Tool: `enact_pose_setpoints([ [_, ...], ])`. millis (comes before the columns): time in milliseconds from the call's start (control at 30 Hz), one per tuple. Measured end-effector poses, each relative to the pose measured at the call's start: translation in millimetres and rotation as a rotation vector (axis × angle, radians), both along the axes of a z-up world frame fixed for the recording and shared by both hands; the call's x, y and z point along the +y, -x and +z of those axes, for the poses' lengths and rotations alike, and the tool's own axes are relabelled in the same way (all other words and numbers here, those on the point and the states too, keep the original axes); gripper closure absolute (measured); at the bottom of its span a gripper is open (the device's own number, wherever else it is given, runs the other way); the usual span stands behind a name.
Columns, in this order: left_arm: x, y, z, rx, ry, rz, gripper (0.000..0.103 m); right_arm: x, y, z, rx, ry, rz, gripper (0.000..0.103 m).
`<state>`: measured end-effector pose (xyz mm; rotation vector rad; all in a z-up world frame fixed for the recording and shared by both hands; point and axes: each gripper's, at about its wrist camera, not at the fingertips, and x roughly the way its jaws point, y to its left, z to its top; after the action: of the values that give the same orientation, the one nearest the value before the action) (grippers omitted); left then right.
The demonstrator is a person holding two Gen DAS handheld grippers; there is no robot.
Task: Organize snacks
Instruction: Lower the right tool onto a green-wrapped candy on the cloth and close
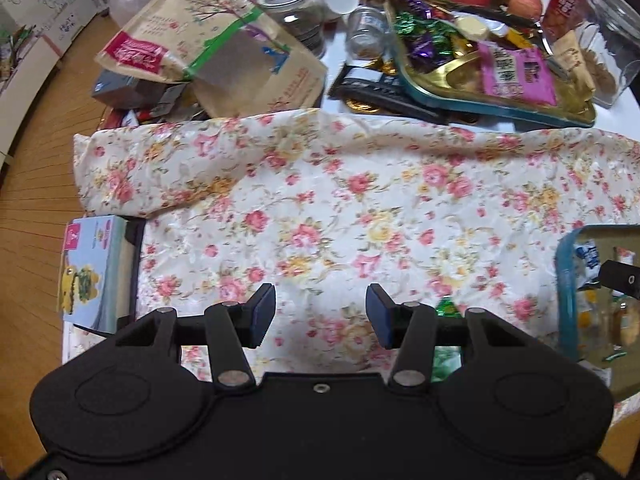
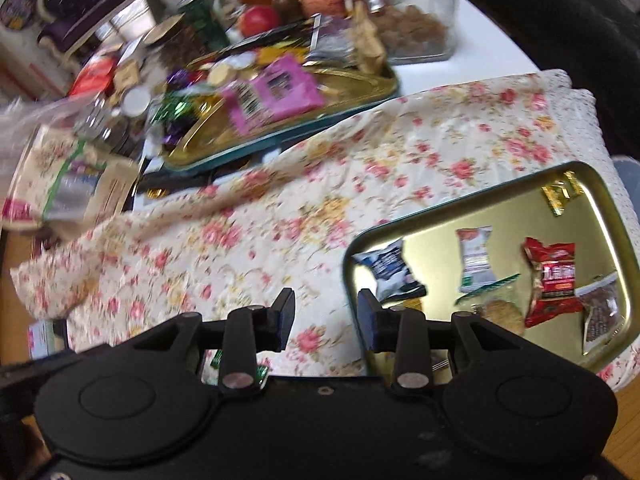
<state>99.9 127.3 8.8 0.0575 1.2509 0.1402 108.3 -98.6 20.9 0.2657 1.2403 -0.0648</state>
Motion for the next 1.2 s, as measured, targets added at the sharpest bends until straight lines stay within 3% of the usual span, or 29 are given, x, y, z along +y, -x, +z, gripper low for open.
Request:
enact_pose_setpoints([
  [267,18,10,-5,-0.002,-0.027,-0.001,0.047,53,0,-24,0.053,0.041,0.124,0.066],
  [567,33,17,-5,-0.02,-0.03,0.007,0.047,83,3,-49,0.1,0.103,0.221,0.066],
  [900,49,19,-6,0.003,0.03,0.039,0.047,114,2,-73,0.168,0.143,0.347,0.066],
  [1200,54,20,-5,0.004,0.05,0.042,0.047,136,4,-92,0.16,0.215,0.446,0.067],
])
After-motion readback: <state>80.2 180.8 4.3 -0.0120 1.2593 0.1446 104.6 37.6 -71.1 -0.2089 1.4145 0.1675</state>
